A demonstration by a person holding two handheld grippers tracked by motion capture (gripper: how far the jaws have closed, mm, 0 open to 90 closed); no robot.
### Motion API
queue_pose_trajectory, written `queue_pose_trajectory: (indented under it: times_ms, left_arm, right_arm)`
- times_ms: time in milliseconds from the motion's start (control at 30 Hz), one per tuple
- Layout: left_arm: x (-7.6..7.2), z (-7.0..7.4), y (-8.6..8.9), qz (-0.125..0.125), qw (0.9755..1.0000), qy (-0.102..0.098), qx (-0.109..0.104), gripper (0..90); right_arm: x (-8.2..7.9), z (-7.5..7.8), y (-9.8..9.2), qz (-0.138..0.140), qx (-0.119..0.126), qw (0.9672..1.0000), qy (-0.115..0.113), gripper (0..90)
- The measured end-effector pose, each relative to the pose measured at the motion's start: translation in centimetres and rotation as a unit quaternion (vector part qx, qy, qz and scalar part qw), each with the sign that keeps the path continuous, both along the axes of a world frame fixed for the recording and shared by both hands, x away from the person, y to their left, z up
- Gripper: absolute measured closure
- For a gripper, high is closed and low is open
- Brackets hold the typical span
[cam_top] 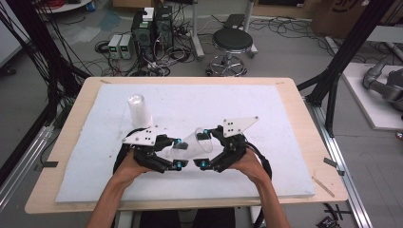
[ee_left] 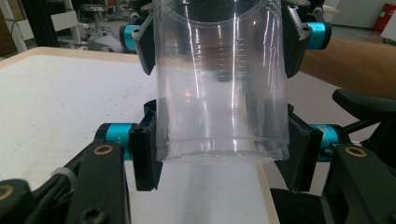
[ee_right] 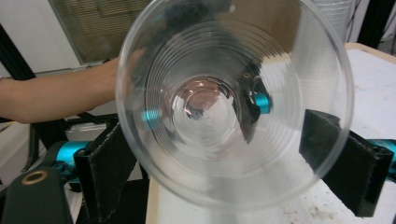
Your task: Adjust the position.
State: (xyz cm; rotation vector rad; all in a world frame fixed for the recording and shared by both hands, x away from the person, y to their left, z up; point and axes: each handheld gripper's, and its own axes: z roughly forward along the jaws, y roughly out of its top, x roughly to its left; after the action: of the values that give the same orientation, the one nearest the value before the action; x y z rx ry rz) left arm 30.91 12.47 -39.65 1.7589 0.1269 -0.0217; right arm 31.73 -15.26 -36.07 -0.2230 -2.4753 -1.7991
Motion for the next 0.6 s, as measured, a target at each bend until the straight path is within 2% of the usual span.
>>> queue_pose_trajectory:
  times_ms: [333,600]
  left_arm:
    - [-0.07,0.0,-0.11,-0.001,1.0,0.0,-0.002,41.7]
    - [-0.06,0.06,-0.29,-0.005,1.0,-0.002,0.001,41.7]
  right_arm:
    - [0.47,-0.08,0.19,0.017,0.017,0.9996,0.016,14.3]
    - [0.61,-0.2,0.57,0.027,0.021,0.9991,0.024,14.3]
